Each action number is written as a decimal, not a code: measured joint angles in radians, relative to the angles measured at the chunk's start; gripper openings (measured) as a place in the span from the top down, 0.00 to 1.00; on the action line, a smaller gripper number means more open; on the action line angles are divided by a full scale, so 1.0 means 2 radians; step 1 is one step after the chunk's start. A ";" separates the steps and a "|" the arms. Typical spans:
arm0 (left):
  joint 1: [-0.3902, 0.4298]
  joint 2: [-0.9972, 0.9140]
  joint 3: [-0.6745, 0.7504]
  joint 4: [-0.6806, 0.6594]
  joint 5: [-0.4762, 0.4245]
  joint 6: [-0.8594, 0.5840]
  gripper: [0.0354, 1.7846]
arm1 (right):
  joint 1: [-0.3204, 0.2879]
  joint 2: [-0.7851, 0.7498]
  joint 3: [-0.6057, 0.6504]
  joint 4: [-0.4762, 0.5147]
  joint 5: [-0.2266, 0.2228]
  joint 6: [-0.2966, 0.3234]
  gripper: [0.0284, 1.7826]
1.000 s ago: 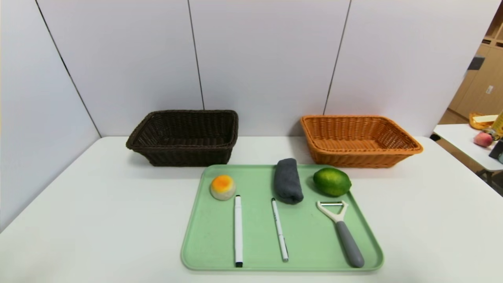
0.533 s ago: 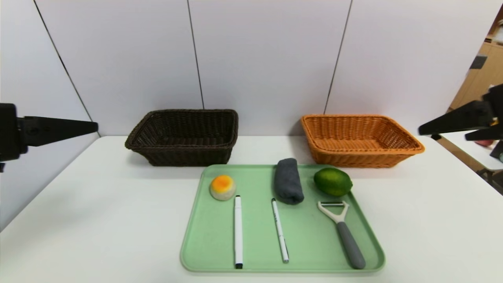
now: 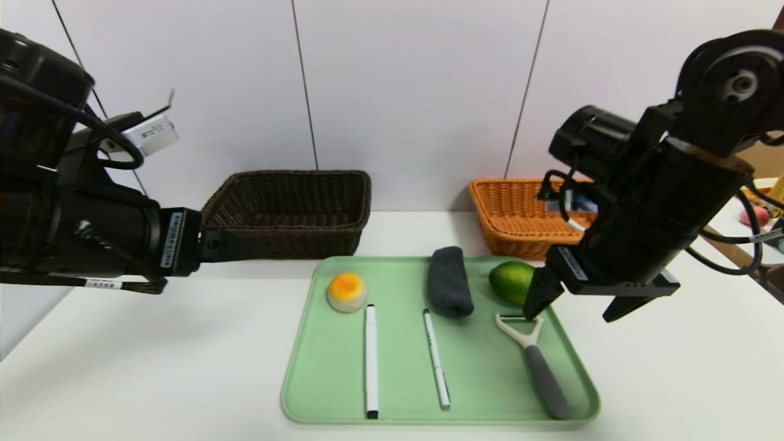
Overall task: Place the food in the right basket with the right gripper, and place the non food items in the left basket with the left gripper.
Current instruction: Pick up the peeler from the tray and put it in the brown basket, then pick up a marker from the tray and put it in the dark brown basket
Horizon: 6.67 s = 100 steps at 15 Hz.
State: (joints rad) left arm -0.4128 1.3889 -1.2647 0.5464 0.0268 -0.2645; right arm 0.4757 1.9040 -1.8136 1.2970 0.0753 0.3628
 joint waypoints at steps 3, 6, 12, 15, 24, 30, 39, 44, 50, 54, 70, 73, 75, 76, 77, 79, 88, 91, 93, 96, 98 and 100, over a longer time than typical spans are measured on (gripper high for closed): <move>-0.020 0.022 0.016 -0.034 0.033 -0.011 0.06 | 0.022 0.033 0.013 -0.004 0.000 0.027 0.04; -0.025 0.028 0.037 -0.039 0.033 -0.012 0.06 | 0.036 0.057 0.025 -0.021 0.000 0.034 0.04; -0.025 0.021 0.050 -0.038 0.032 -0.012 0.06 | 0.041 0.069 0.094 -0.091 0.000 0.039 0.04; -0.025 0.018 0.051 -0.038 0.032 -0.019 0.06 | 0.041 0.062 0.128 -0.122 -0.001 0.039 0.04; -0.025 -0.002 0.061 -0.037 0.025 -0.028 0.06 | 0.051 0.059 0.135 -0.121 -0.002 0.041 0.40; -0.025 -0.020 0.077 -0.038 0.015 -0.028 0.06 | 0.066 0.061 0.135 -0.121 -0.034 0.061 0.85; -0.024 -0.044 0.092 -0.038 0.006 -0.039 0.06 | 0.071 0.022 0.090 -0.107 0.012 0.127 0.85; -0.024 -0.053 0.093 -0.038 0.005 -0.038 0.06 | 0.065 0.004 -0.034 0.002 0.095 0.150 0.85; -0.023 -0.062 0.095 -0.044 0.011 -0.043 0.06 | 0.073 -0.031 -0.070 -0.179 0.051 0.124 0.85; -0.021 -0.064 0.098 -0.088 0.040 -0.064 0.06 | 0.094 0.011 -0.067 -0.416 -0.022 0.067 0.85; 0.004 -0.097 0.178 -0.089 0.056 -0.065 0.06 | 0.125 0.305 -0.075 -0.966 -0.063 -0.034 0.68; 0.006 -0.104 0.181 -0.089 0.056 -0.065 0.06 | 0.124 0.307 -0.075 -0.966 -0.061 -0.034 0.48; 0.006 -0.107 0.182 -0.089 0.056 -0.064 0.06 | 0.124 0.297 -0.075 -0.960 -0.059 -0.034 0.38; 0.006 -0.108 0.181 -0.089 0.056 -0.064 0.06 | 0.124 0.290 -0.075 -0.958 -0.059 -0.034 0.34; 0.006 -0.110 0.179 -0.089 0.056 -0.062 0.06 | 0.125 0.279 -0.075 -0.952 -0.059 -0.034 0.30; 0.005 -0.111 0.170 -0.090 0.055 -0.061 0.06 | 0.125 0.243 -0.075 -0.927 -0.063 -0.034 0.24; -0.066 -0.031 -0.009 -0.015 0.055 -0.087 0.06 | 0.115 -0.019 -0.049 -0.573 -0.119 -0.033 0.10; -0.098 0.031 -0.101 0.089 0.053 -0.131 0.06 | 0.099 -0.091 -0.037 -0.355 -0.098 -0.011 0.08; -0.118 0.087 -0.171 0.181 0.052 -0.169 0.06 | 0.080 -0.124 -0.025 -0.209 -0.067 0.019 0.08; -0.147 0.163 -0.259 0.271 0.051 -0.216 0.06 | 0.065 -0.154 0.024 -0.103 -0.056 0.058 0.06; -0.174 0.216 -0.307 0.304 0.052 -0.245 0.06 | 0.061 -0.168 0.064 -0.100 -0.056 0.058 0.06; -0.191 0.250 -0.323 0.303 0.054 -0.253 0.06 | 0.059 -0.176 0.102 -0.101 -0.058 0.058 0.05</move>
State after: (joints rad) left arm -0.7943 1.8883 -1.9098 1.1532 0.1340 -0.7711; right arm 0.5945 1.5528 -1.6102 1.0949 -0.0398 0.4796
